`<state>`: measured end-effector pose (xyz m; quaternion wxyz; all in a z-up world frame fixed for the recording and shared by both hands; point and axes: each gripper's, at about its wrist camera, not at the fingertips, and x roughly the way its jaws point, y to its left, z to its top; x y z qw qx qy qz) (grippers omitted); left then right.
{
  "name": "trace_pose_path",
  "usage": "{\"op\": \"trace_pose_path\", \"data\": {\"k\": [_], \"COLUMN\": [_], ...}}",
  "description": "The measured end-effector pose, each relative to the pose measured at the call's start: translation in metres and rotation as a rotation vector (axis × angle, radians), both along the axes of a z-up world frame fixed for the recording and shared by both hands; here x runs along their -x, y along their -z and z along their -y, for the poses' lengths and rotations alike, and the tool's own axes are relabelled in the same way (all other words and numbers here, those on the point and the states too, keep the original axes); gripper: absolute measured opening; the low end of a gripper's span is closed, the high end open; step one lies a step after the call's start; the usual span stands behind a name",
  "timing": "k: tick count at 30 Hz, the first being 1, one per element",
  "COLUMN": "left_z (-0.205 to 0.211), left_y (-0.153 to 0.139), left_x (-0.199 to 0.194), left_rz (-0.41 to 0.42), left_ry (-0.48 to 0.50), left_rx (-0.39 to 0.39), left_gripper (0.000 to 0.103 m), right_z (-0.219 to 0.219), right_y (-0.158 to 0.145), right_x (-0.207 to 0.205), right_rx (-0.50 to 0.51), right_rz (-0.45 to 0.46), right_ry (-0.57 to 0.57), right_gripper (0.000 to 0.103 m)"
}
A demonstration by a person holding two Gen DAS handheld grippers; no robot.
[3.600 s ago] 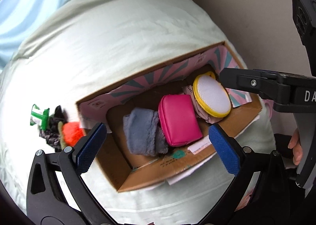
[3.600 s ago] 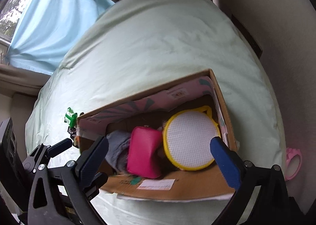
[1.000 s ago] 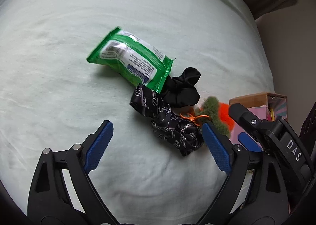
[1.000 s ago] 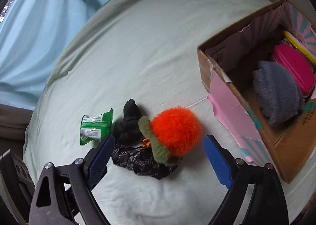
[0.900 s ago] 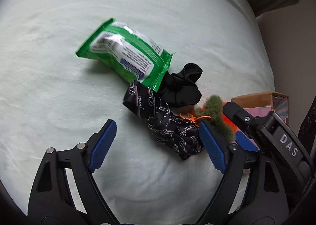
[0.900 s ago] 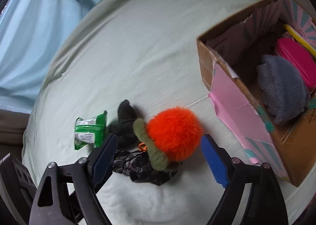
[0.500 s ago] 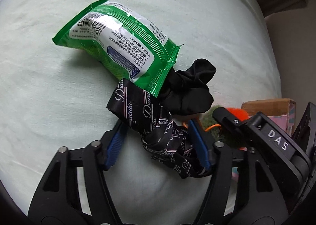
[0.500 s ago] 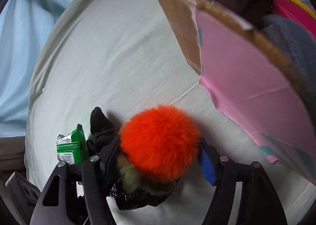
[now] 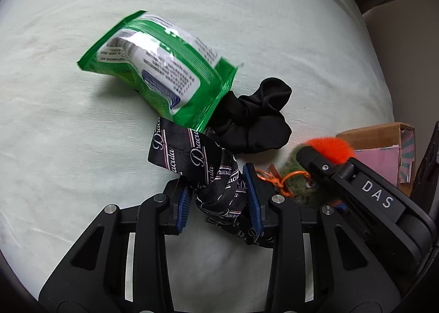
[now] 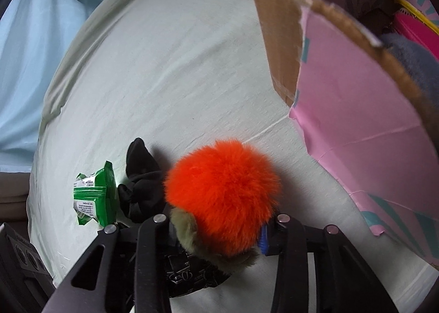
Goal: Organize soft objects
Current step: 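Grasp the black scrunchie with the left tool while the right tool grasps the orange pompom, then carry the black patterned cloth and orange pompom over the box with both tools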
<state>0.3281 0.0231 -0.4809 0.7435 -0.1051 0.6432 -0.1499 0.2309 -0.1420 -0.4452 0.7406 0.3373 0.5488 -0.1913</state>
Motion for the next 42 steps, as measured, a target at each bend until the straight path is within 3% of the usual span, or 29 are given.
{"op": "trace_pose_path", "data": {"k": [5, 12, 24, 29, 35, 42], "left_z": [-0.018, -0.038, -0.077, -0.064, -0.027, 0.043], "left_y": [-0.028, -0.09, -0.22, -0.275, -0.321, -0.337], "left_x": [0.004, 0.024, 0.081, 0.103, 0.12, 0.134], "left_rz": [0.043, 0.125, 0.269, 0.335, 0.394, 0.421], "left_ry": [-0.021, -0.056, -0.07, -0.045, -0.014, -0.036], "left_rx": [0.003, 0.011, 0.034, 0.06, 0.066, 0.057], "left_gripper": [0.032, 0.032, 0.032, 0.032, 0.032, 0.032], "right_z": [-0.003, -0.018, -0.031, -0.013, 0.027, 0.098], "right_y": [-0.024, -0.069, -0.188, -0.24, -0.282, -0.305], "right_x": [0.005, 0.021, 0.072, 0.097, 0.116, 0.125], "right_rx": [0.014, 0.025, 0.057, 0.088, 0.136, 0.165], "right_rz": [0.046, 0.125, 0.273, 0.324, 0.369, 0.382], "right_ry": [-0.03, -0.075, -0.154, -0.188, -0.21, -0.27], "right_gripper": [0.035, 0.035, 0.036, 0.036, 0.036, 0.036]}}
